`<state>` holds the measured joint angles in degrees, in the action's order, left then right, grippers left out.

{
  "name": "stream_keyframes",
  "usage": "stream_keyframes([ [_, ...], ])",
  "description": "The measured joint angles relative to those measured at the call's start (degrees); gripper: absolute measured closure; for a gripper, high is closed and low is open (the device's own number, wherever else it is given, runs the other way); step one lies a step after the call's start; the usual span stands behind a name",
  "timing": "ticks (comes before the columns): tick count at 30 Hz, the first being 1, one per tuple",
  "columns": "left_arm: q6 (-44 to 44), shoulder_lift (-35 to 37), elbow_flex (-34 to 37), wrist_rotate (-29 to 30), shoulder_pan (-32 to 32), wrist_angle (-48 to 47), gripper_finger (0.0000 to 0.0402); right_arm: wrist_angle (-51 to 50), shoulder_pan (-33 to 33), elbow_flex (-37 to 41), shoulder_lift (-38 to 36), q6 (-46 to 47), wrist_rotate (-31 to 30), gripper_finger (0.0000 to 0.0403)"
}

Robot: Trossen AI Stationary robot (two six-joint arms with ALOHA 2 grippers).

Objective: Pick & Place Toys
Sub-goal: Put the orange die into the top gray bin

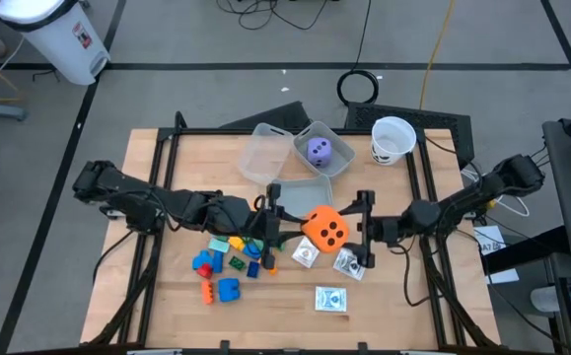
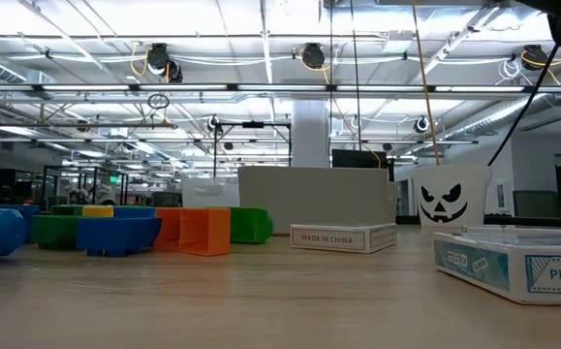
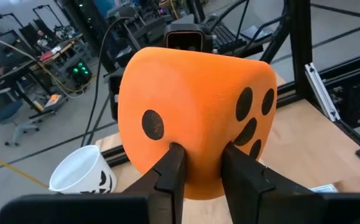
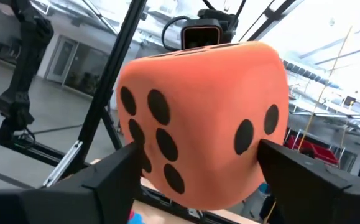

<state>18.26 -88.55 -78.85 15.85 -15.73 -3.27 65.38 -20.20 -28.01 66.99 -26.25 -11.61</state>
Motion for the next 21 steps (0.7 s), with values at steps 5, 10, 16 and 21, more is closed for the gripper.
stream_keyframes([
  [5,-0.83,-0.02,-0.04,-0.56,0.30,-1.04,0.0315,1.86,0.36,0.00,0.03,1.50,1.26,0.0165],
  [10,-1.46,-0.09,-0.04,-0.84,0.33,-0.98,0.0315,2.04,0.71,0.00,-0.04,1.54,1.42,0.0247],
  [16,-3.96,-0.09,-0.04,-0.80,0.22,-1.35,0.0315,1.86,0.71,0.00,-0.06,1.45,1.39,0.0301],
  [21,-3.56,1.65,0.04,0.80,-0.87,-1.68,0.0314,1.68,0.78,-0.23,0.03,1.33,1.17,0.0306],
])
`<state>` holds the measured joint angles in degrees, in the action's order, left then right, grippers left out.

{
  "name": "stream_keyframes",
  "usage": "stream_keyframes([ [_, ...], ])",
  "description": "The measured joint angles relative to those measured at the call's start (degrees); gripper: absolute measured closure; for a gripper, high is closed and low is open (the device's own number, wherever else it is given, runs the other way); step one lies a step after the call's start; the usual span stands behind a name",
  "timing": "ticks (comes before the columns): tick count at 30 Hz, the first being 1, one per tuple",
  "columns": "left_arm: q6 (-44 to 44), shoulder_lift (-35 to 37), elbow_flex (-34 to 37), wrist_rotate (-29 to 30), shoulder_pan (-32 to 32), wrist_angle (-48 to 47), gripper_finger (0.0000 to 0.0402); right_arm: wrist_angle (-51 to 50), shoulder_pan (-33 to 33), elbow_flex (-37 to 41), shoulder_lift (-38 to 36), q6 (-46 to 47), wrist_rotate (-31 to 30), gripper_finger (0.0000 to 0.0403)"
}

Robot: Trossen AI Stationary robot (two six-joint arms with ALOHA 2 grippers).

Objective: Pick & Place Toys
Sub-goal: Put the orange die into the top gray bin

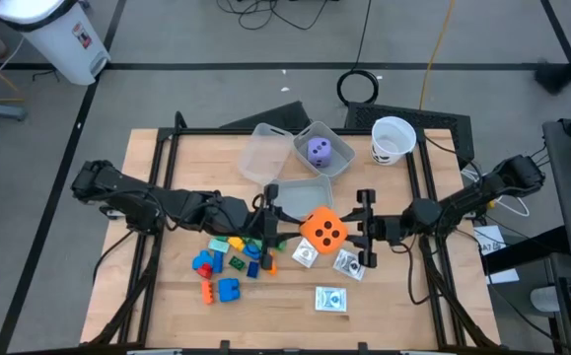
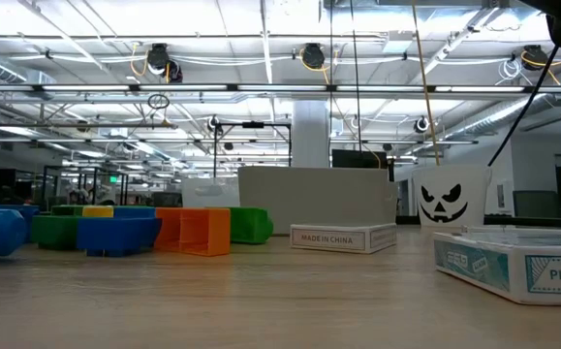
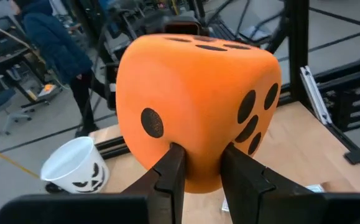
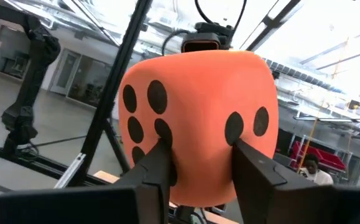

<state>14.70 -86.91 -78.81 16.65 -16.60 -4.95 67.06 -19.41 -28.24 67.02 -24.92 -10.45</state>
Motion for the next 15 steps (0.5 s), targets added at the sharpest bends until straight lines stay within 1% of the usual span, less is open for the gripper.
stream_keyframes([
  [3,-0.03,2.83,0.11,2.33,-0.71,-0.75,0.0314,-0.14,0.08,-0.25,-0.05,-0.03,-2.42,0.0341],
  [5,-0.33,5.41,0.13,3.60,-1.17,-2.27,0.0315,-0.57,0.06,-0.03,-0.44,0.01,-5.53,0.0352],
  [7,-1.58,8.39,-0.12,3.37,-1.54,-3.07,0.0315,-0.88,-0.01,0.03,-0.71,0.02,-7.07,0.0355],
  [10,-4.61,10.35,-0.17,3.50,-1.35,-6.13,0.0315,-1.54,0.02,0.01,-1.03,0.10,-7.31,0.0361],
  [15,-5.86,10.25,0.12,3.99,-0.81,-8.33,0.0315,-2.18,0.13,0.01,-1.03,-0.05,-7.36,0.0384],
])
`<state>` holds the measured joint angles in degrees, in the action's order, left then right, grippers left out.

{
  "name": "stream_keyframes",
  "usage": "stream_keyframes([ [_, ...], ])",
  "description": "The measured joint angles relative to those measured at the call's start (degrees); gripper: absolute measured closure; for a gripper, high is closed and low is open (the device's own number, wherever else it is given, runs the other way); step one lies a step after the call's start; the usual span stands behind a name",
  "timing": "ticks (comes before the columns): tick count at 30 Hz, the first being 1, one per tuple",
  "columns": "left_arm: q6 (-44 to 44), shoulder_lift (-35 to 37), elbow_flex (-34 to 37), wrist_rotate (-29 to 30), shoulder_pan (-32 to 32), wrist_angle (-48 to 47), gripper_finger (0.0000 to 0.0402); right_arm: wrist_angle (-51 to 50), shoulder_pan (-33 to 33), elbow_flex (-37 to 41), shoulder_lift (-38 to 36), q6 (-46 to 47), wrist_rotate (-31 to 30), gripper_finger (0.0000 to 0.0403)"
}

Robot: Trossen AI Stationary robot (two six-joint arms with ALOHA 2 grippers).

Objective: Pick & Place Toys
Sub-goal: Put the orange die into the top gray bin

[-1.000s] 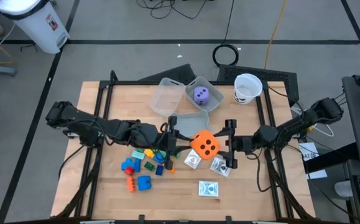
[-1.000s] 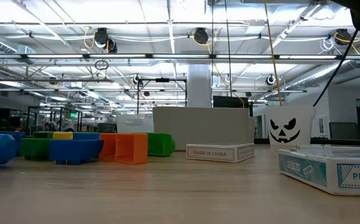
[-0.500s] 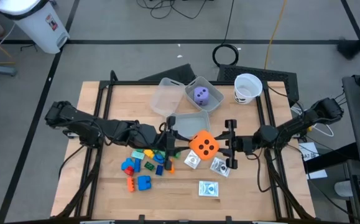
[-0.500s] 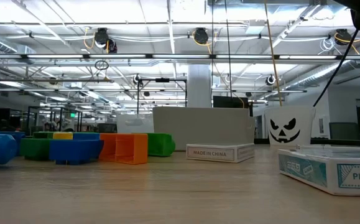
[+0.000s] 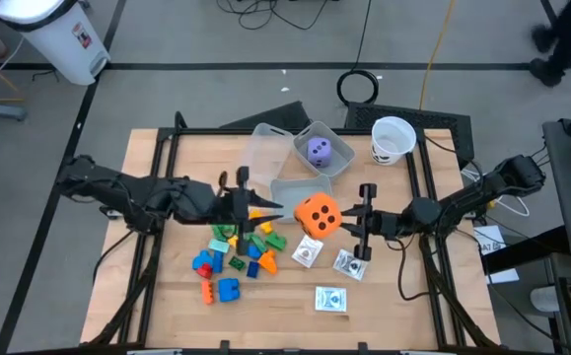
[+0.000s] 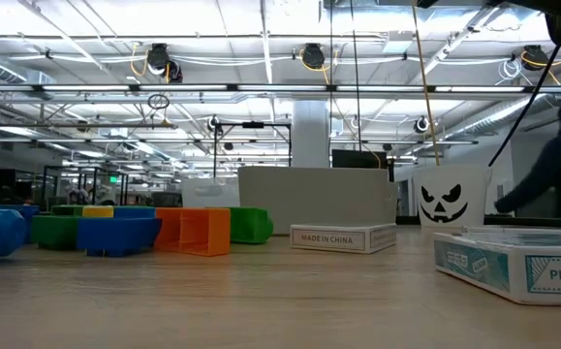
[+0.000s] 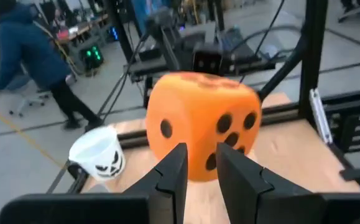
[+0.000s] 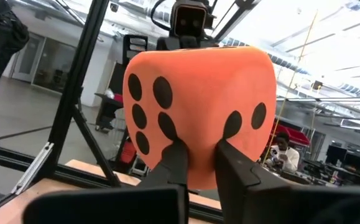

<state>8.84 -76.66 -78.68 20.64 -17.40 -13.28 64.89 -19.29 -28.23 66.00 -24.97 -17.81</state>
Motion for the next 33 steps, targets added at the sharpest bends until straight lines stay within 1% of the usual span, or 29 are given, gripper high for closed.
stream_keyframes([
  [6,-0.79,-0.03,-0.10,3.23,0.08,-2.17,0.0314,0.35,1.46,0.00,0.00,0.20,-0.19,0.0390],
  [9,-4.14,-0.60,-0.18,3.45,0.83,-3.36,0.0314,0.50,2.96,0.00,0.00,0.26,-0.26,0.0391],
  [12,-8.08,-3.30,1.30,3.49,2.58,-3.38,0.0314,0.56,4.12,0.02,-0.02,0.85,-0.10,0.0391],
  [15,-7.71,-8.66,6.47,3.69,4.94,4.98,0.0314,0.33,5.30,0.12,0.03,3.66,0.98,0.0391],
  [17,-3.79,-13.20,8.78,0.54,6.52,13.28,0.0314,-0.20,6.32,0.02,0.17,6.01,3.82,0.0391],
  [19,-0.26,-17.23,9.13,-4.10,7.77,18.84,0.0314,-1.82,6.49,-0.02,0.15,7.90,5.99,0.0392],
  [22,0.54,-21.11,9.19,-8.05,8.91,26.27,0.0314,-3.62,6.41,-0.19,-0.03,8.44,7.36,0.0396],
  [25,0.82,-22.30,9.27,-8.36,9.41,29.61,0.0314,-5.22,5.79,-0.22,-0.02,9.17,7.39,0.0402],
  [33,1.75,-21.10,9.25,-8.86,9.54,32.78,0.0313,-5.33,4.28,-0.11,0.04,7.72,6.98,0.0403],
])
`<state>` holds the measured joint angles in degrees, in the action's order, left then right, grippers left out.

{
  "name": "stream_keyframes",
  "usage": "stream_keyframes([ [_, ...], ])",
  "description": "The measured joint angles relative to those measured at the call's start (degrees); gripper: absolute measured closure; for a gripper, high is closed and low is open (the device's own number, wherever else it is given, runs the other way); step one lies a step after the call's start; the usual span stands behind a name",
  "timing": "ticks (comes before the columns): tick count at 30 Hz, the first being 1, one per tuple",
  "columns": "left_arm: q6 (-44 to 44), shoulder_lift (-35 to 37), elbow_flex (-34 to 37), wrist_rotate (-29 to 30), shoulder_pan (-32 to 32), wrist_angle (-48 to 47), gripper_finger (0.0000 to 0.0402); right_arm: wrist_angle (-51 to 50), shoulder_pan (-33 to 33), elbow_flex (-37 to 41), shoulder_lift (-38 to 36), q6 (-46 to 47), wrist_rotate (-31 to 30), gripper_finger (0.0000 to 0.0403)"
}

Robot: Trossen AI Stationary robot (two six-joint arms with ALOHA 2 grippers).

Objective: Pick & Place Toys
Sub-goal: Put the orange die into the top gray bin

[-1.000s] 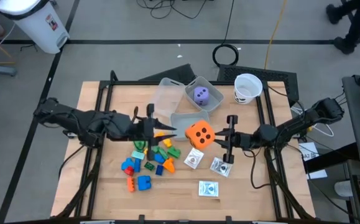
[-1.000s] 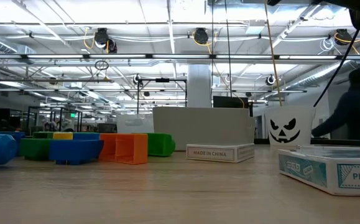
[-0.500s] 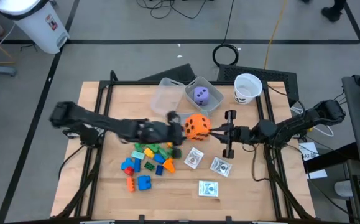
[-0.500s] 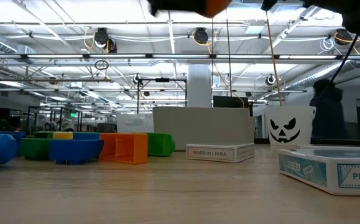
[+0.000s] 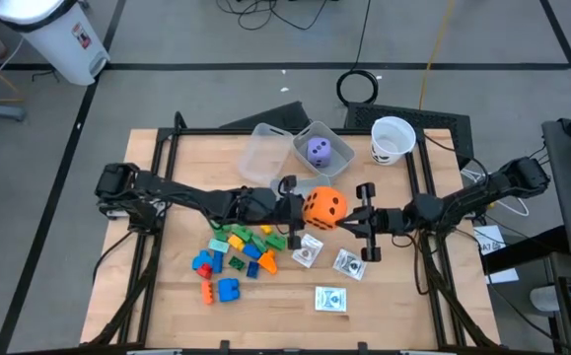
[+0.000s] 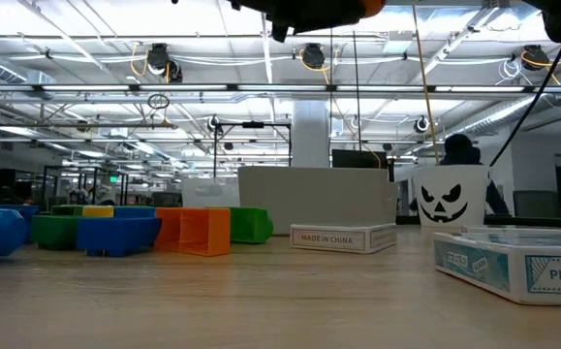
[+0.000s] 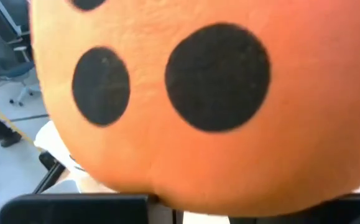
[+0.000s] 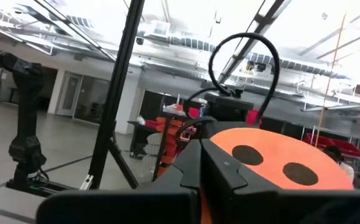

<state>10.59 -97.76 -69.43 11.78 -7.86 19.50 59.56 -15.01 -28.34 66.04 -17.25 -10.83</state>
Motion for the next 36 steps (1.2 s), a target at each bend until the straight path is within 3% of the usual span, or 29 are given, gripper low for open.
stream_keyframes([
  [5,-0.88,0.98,-0.10,-2.07,0.02,0.01,0.0314,-0.27,-0.30,0.00,0.17,-0.96,0.02,0.0394],
  [9,-2.65,0.98,-0.17,-2.59,-0.04,0.29,0.0314,-0.47,-0.30,0.03,0.17,-2.60,-0.40,0.0364],
  [21,-3.20,1.03,-0.17,-2.15,-0.02,0.24,0.0314,-3.00,-1.71,0.11,0.17,-11.90,-1.65,0.0158],
  [28,-3.19,1.03,-0.17,-3.39,-0.11,0.24,0.0314,-2.80,-5.95,0.11,0.26,-25.58,-14.65,0.0092],
  [36,-0.07,1.44,-0.35,-6.19,-1.01,3.05,0.0314,-5.72,-7.98,0.54,0.30,-31.16,-30.08,0.0078],
])
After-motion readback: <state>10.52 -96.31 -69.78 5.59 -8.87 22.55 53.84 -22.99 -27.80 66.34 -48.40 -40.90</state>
